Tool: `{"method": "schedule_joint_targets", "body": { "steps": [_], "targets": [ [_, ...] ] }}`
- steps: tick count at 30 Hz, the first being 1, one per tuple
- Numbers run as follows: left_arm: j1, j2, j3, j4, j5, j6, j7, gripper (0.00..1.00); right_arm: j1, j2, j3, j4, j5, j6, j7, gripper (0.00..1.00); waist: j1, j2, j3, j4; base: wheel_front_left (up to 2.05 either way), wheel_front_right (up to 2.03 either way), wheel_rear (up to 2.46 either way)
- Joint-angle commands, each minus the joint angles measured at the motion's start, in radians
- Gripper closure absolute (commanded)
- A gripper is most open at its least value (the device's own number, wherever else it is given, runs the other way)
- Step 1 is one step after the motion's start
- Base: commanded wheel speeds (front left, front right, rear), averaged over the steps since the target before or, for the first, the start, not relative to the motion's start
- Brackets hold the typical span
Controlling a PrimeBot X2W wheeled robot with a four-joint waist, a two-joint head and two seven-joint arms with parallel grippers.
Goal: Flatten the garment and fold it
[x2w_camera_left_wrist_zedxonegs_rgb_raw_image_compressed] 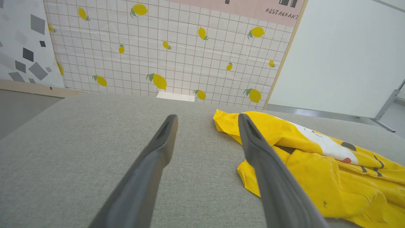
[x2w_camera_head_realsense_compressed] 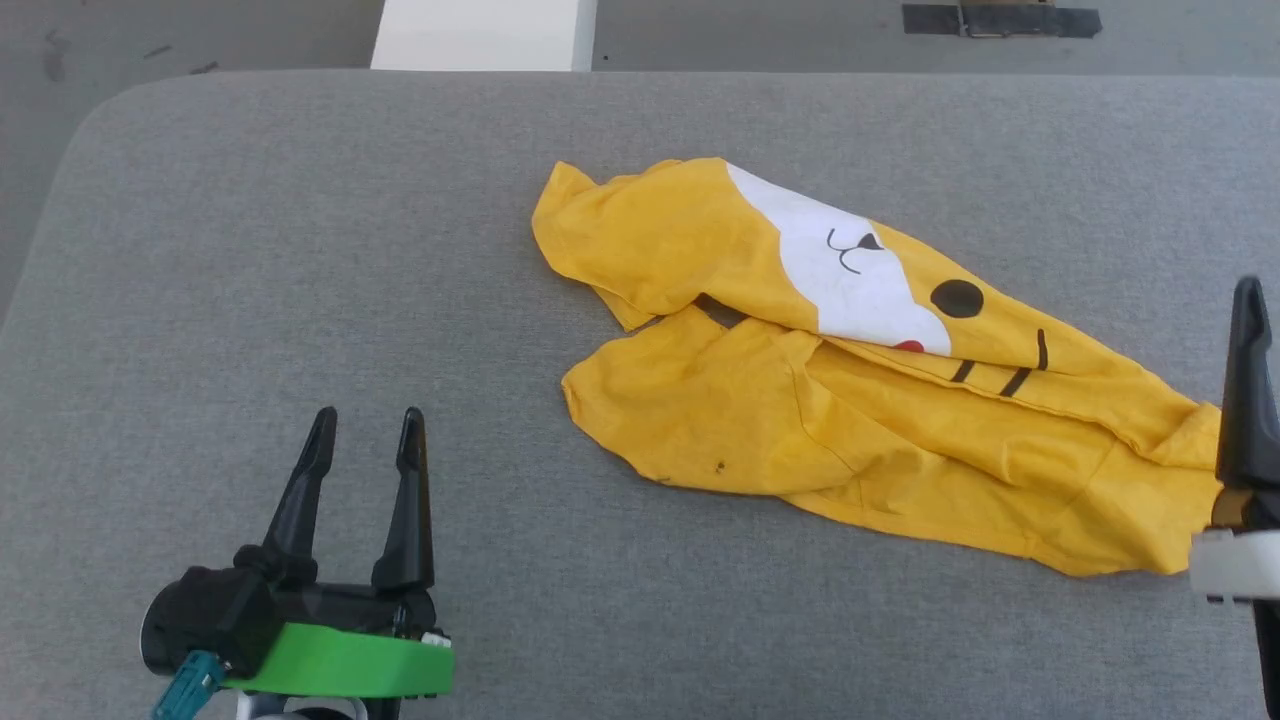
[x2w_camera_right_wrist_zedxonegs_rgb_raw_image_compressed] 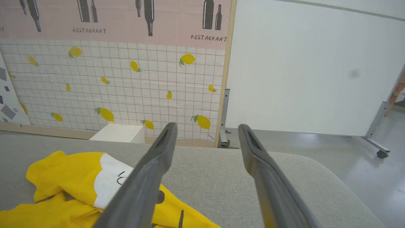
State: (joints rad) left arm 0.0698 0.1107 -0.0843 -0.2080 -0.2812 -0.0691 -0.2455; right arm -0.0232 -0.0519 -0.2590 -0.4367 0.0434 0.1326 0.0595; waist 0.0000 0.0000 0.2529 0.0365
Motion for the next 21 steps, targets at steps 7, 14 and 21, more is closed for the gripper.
{"method": "schedule_joint_targets", "body": {
  "steps": [7,14,21],
  "targets": [
    [-0.094,0.062,-0.07,-0.005,0.043,-0.027,0.074,0.0,0.085,0.001,-0.007,0.011,0.079,-0.002,-0.061,0.0,0.0,0.0,0.042,-0.038,0.0,0.0,0.0],
    [-0.267,0.149,-0.213,0.113,0.067,-0.055,0.313,0.0,0.066,0.001,0.014,0.02,0.067,-0.002,-0.072,0.0,0.0,0.0,0.072,-0.067,0.0,0.0,0.0],
    [-0.374,0.2,-0.294,0.25,0.036,-0.06,0.474,0.0,0.051,0.002,0.03,0.027,0.074,-0.002,-0.073,0.0,0.0,0.0,0.102,-0.103,0.0,0.0,0.0]
  ]
}}
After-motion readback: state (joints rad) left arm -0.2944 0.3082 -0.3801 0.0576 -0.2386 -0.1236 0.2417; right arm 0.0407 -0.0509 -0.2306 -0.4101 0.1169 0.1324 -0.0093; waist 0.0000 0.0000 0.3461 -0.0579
